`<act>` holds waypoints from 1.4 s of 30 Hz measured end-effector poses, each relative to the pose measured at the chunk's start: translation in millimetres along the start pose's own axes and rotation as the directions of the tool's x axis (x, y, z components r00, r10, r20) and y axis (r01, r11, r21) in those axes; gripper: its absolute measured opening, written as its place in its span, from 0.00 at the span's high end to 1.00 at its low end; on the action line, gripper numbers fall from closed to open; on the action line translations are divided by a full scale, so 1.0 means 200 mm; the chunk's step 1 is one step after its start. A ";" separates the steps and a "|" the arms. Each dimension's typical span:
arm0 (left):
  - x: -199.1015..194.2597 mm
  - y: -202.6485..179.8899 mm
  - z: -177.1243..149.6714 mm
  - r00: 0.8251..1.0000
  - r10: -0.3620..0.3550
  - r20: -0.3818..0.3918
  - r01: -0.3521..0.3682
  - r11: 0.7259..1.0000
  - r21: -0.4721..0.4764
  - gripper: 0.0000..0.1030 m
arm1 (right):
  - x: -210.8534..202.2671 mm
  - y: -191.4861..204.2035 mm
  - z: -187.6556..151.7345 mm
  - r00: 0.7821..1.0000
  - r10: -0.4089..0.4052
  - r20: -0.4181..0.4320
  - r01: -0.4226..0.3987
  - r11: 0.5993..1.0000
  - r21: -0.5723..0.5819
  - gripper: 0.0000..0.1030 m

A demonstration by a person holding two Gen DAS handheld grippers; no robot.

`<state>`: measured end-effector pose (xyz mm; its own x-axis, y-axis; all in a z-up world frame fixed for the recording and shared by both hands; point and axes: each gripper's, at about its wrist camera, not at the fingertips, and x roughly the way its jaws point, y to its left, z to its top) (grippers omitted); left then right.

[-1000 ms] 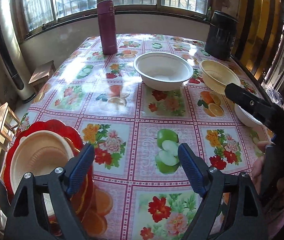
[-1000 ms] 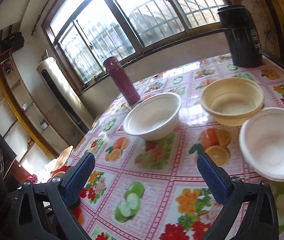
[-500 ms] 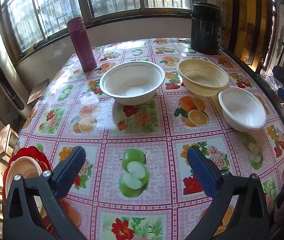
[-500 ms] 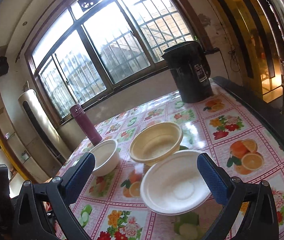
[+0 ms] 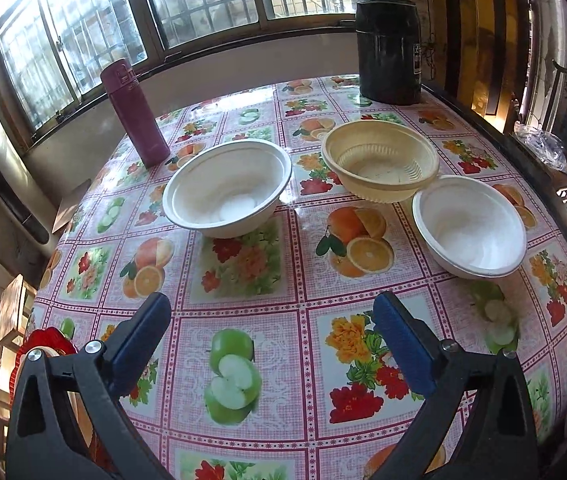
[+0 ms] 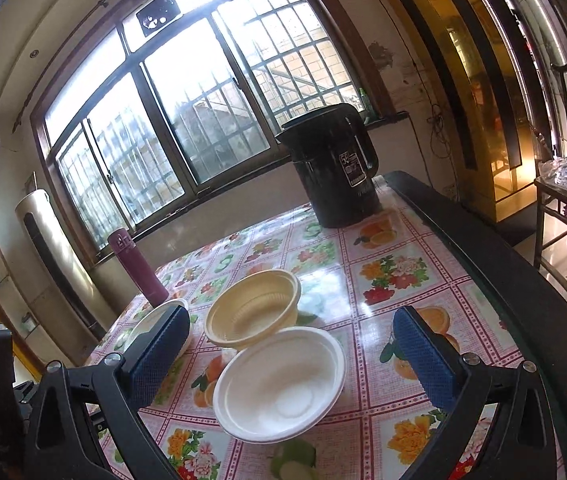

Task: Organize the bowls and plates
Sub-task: 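Move both grippers toward the white disposable bowl beside the cream bowl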

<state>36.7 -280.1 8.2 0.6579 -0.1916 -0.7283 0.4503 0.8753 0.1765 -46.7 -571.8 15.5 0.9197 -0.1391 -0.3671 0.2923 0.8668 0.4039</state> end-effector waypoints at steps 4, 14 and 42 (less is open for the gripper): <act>0.01 -0.04 0.02 1.000 0.001 0.005 -0.002 1.000 0.011 0.00 | -0.02 -0.02 0.01 1.000 -0.010 0.004 0.010 1.000 -0.010 0.00; 0.02 -0.12 0.07 1.000 -0.021 0.019 0.021 0.999 0.028 0.00 | -0.04 -0.07 0.03 1.000 -0.028 0.009 0.028 1.000 -0.002 0.00; 0.34 -0.31 0.16 0.916 -0.320 -0.240 0.304 0.947 -0.104 0.00 | 0.20 -0.26 -0.02 0.958 0.097 -0.270 -0.030 0.970 0.243 0.00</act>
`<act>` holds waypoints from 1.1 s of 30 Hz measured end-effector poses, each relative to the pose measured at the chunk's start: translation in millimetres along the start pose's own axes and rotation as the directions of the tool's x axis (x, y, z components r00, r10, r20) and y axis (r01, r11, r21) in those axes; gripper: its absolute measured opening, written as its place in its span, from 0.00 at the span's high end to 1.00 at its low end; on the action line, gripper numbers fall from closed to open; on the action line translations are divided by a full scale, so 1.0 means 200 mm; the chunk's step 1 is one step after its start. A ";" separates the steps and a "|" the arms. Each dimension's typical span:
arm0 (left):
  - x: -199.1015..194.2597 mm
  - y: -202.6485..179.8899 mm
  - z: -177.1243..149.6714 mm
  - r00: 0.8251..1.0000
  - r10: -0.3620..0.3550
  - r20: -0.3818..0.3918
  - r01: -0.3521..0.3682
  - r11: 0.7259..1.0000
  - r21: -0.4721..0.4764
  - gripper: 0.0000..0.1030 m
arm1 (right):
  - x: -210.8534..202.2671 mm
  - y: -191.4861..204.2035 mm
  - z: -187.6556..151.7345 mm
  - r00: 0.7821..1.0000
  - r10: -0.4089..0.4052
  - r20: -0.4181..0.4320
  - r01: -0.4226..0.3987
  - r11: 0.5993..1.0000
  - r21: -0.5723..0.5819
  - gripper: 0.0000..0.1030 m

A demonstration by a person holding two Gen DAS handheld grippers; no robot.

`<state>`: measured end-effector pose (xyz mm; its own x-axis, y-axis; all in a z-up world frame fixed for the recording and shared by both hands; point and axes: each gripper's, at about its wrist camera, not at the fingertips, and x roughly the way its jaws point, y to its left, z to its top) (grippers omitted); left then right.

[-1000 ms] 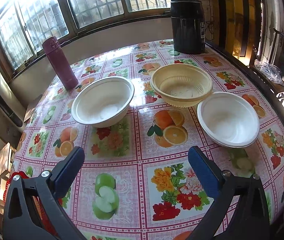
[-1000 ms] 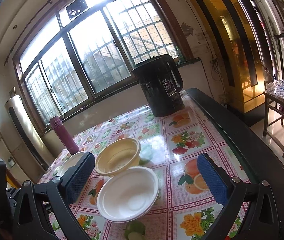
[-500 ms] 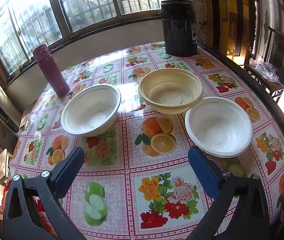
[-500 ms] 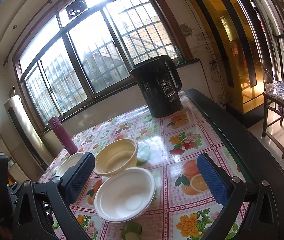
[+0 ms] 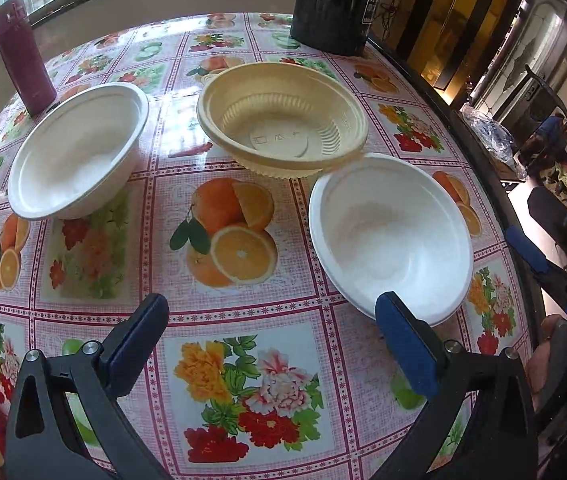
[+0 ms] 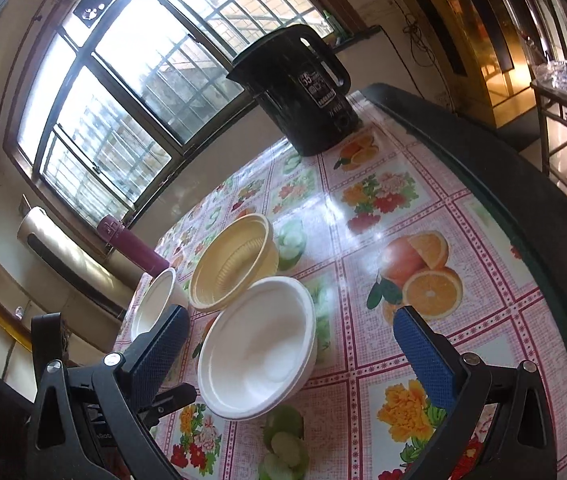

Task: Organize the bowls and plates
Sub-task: 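Move both grippers toward the white disposable bowl beside the cream bowl, then close the left gripper on the white bowl rim while the right gripper grips it too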

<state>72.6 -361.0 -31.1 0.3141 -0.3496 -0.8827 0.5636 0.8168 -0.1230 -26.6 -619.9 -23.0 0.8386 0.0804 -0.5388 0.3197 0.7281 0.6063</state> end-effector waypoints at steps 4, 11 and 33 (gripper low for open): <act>0.01 0.00 0.03 0.999 -0.045 -0.020 0.045 0.999 -0.026 0.00 | 0.04 -0.03 0.00 0.998 0.049 -0.050 -0.046 0.998 0.051 0.00; 0.07 0.00 0.05 0.996 -0.067 -0.051 0.065 0.997 -0.040 0.00 | 0.10 -0.06 -0.02 0.992 0.099 -0.078 -0.091 0.991 0.102 0.00; 0.05 0.09 0.10 0.985 -0.172 -0.026 0.167 0.977 -0.135 0.07 | 0.19 -0.08 -0.06 0.984 0.107 -0.146 -0.088 0.988 0.126 0.25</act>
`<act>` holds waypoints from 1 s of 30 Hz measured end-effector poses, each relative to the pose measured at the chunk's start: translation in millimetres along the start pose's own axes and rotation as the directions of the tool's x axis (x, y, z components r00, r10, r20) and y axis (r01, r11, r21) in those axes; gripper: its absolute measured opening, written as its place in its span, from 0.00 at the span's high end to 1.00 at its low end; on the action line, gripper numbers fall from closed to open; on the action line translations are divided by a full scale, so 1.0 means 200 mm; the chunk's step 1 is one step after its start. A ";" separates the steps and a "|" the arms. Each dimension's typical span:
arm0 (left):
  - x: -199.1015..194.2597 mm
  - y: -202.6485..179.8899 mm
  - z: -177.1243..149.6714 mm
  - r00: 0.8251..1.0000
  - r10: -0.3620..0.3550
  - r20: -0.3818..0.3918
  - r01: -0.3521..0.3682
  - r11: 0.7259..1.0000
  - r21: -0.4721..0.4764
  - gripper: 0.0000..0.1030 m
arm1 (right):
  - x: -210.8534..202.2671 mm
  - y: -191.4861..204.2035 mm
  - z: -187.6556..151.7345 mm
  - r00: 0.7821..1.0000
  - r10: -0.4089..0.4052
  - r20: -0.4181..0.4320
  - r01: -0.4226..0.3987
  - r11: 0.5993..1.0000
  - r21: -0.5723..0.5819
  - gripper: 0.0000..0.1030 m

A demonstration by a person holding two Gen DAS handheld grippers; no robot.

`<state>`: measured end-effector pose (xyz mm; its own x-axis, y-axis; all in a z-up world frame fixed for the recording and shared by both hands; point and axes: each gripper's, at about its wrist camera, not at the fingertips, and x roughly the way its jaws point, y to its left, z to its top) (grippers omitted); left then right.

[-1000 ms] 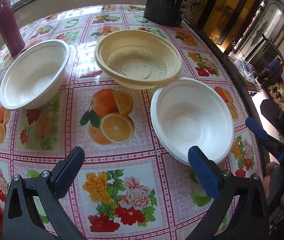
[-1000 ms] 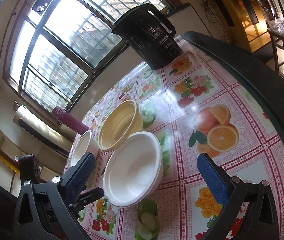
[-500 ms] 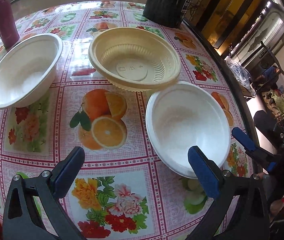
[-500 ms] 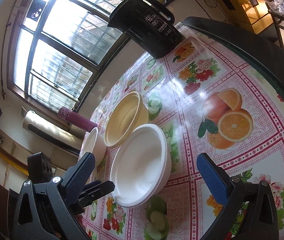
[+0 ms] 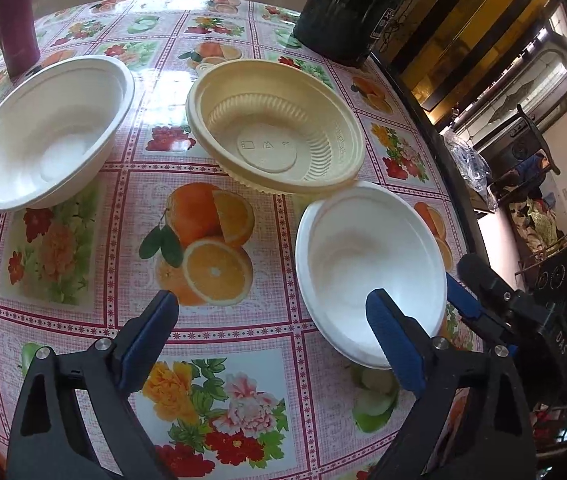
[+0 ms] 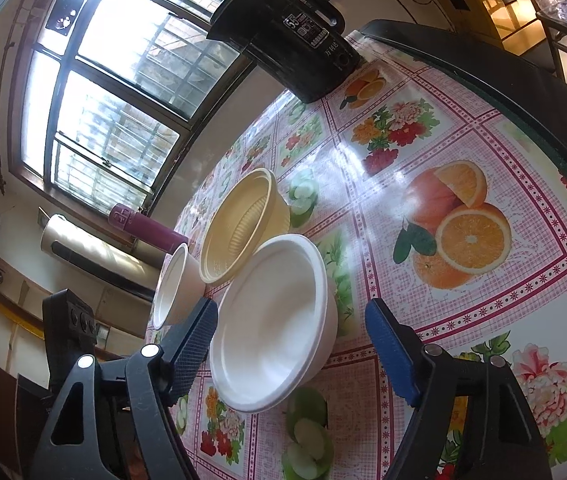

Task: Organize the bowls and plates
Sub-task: 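Close the left gripper on the white bowl rim while the right gripper grips it too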

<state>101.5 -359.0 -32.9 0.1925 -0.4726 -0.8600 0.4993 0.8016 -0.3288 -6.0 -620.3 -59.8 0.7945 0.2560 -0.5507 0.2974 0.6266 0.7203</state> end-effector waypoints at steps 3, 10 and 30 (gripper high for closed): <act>-0.02 0.00 0.02 0.999 -0.032 0.002 0.032 0.999 -0.011 0.11 | 0.02 0.00 0.00 1.000 0.002 -0.018 -0.002 1.000 -0.002 0.31; 0.02 -0.01 0.04 0.994 -0.096 -0.049 0.094 0.995 -0.045 0.27 | 0.05 -0.02 -0.01 0.999 0.011 -0.050 -0.010 1.000 0.023 0.39; 0.08 -0.04 0.01 0.991 -0.115 -0.073 0.114 0.993 -0.015 0.86 | 0.05 -0.02 -0.02 0.997 -0.069 -0.035 0.068 0.998 -0.018 0.87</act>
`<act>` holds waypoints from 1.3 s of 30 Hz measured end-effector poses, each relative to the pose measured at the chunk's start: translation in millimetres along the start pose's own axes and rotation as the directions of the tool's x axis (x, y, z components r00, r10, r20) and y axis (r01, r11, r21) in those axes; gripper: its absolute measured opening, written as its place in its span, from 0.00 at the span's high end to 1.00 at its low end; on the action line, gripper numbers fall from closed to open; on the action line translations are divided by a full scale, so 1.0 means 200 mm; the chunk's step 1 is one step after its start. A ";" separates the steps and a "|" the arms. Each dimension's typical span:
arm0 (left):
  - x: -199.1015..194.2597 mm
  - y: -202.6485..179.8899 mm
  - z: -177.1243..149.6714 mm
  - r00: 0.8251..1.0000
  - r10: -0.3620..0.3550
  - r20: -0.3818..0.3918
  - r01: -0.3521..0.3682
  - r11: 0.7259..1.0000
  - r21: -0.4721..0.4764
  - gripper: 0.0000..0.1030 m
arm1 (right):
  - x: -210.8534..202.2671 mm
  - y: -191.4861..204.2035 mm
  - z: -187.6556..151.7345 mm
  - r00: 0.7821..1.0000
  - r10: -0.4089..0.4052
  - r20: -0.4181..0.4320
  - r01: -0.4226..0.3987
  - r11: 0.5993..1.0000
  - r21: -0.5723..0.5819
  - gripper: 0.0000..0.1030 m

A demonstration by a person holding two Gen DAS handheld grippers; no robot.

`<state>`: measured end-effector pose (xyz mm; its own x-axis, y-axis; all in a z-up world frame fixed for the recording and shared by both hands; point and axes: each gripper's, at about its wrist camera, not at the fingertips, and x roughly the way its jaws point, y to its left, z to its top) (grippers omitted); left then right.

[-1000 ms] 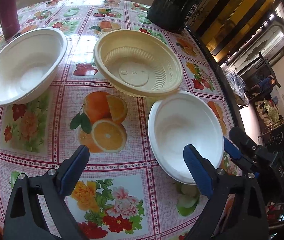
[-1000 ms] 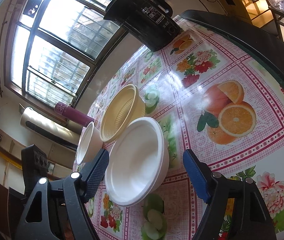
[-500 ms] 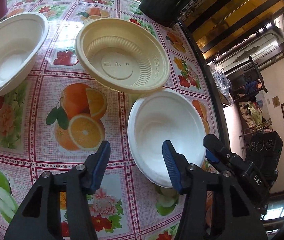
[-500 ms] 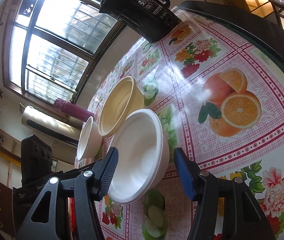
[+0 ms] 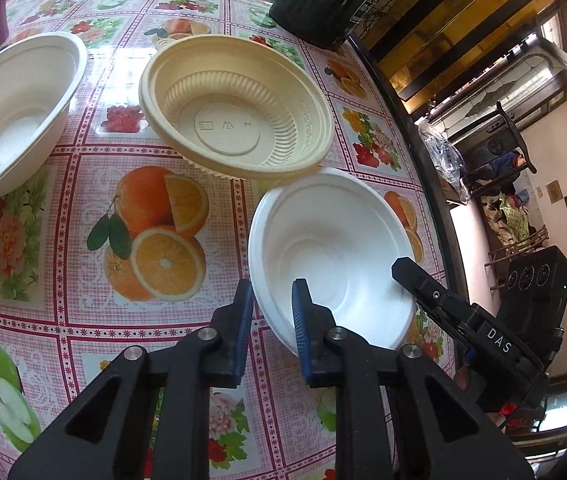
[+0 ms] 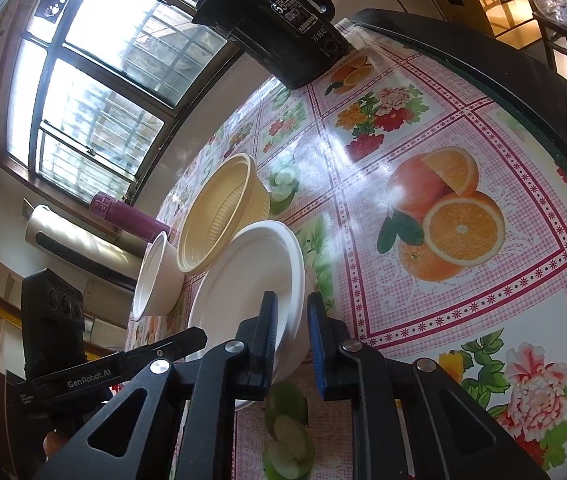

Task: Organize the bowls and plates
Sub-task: 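Close the left gripper on the white bowl rim while the right gripper grips it too, then carry the white bowl with both grippers and lower it into the red plate stack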

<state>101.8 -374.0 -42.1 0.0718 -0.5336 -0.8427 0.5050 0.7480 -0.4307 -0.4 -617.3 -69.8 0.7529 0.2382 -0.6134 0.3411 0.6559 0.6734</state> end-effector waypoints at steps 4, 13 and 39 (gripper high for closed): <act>0.02 0.00 -0.01 1.000 -0.004 0.001 0.004 1.000 0.003 0.88 | 0.01 0.01 -0.01 1.000 -0.021 0.002 0.021 0.999 -0.027 0.90; 0.00 0.03 -0.06 1.000 -0.016 0.016 0.017 1.000 -0.009 0.88 | 0.00 0.06 -0.03 1.000 -0.024 0.012 0.025 0.994 -0.111 0.90; -0.55 0.53 -0.38 0.978 0.079 0.191 -0.054 0.990 -0.130 0.88 | 0.27 0.56 -0.45 0.993 0.083 -0.081 -0.103 0.953 -0.284 0.90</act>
<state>81.6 -206.1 -20.4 0.2742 -0.5386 -0.7967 0.3845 0.8208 -0.4225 29.0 -467.0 -64.9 0.7306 0.3490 -0.5870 0.0881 0.8042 0.5878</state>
